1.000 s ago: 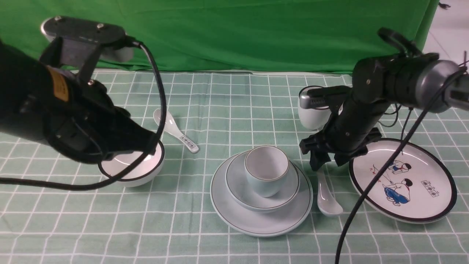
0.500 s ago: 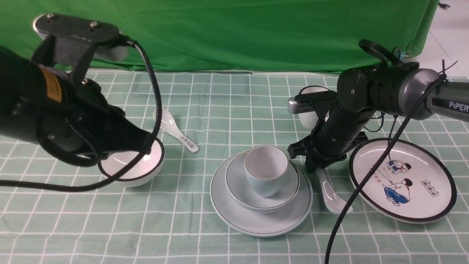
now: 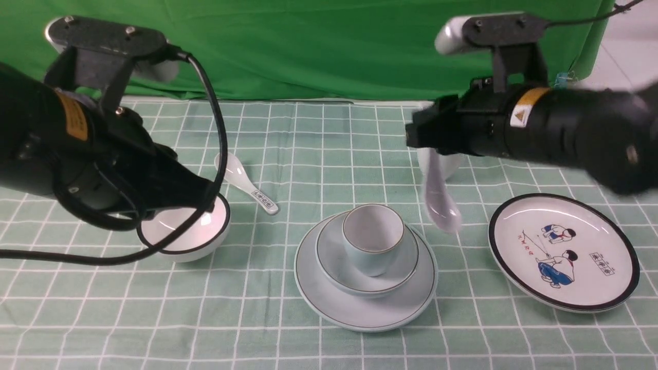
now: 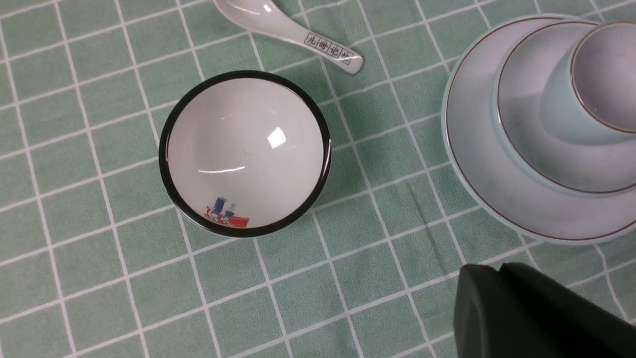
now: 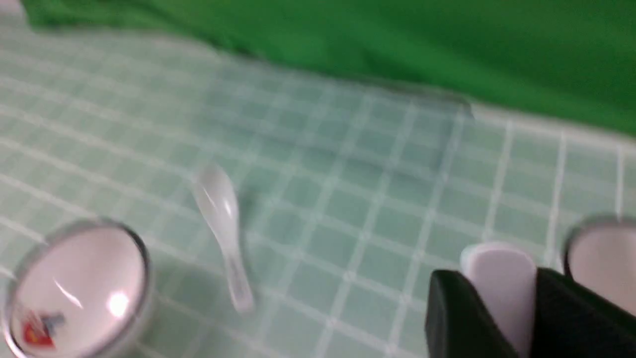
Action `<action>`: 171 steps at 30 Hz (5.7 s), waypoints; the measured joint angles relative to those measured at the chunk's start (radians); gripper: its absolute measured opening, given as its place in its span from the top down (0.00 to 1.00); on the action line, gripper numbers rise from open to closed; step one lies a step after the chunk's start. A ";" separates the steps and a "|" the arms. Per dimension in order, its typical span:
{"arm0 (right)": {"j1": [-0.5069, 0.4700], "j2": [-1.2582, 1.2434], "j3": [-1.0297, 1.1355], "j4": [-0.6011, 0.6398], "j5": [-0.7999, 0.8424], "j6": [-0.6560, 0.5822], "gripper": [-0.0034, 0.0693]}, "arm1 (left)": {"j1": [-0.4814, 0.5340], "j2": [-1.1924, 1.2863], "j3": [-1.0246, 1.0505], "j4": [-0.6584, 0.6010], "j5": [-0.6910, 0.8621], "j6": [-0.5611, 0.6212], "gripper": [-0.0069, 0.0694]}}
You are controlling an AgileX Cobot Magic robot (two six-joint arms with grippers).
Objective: Place the bowls on the plates on the blue tablecloth, put the cups on the bowls, and place the spoons in the cups.
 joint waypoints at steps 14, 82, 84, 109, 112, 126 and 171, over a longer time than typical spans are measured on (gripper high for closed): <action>0.077 0.208 0.125 0.000 -0.598 -0.036 0.69 | 0.000 0.000 0.000 0.004 -0.021 0.000 0.90; -0.275 -1.487 0.624 -0.007 0.293 -0.125 0.79 | 0.000 -0.649 0.591 -0.012 -0.381 -0.089 0.90; -0.275 -1.487 0.624 -0.007 0.293 -0.125 0.78 | 0.000 -0.730 0.626 -0.012 -0.432 -0.089 0.90; -0.275 -1.487 0.625 -0.006 0.293 -0.124 0.69 | 0.168 -1.004 0.819 -0.202 -0.687 0.201 0.89; -0.275 -1.487 0.625 -0.006 0.293 -0.124 0.68 | 0.263 -1.063 0.912 -0.269 -0.755 0.299 0.89; -0.275 -1.487 0.625 -0.006 0.293 -0.123 0.66 | 0.502 -1.158 1.126 -0.319 -0.766 0.361 0.89; -0.608 -1.501 0.935 -0.007 0.435 -0.343 0.62 | 0.502 -1.158 1.127 -0.318 -0.691 0.362 0.89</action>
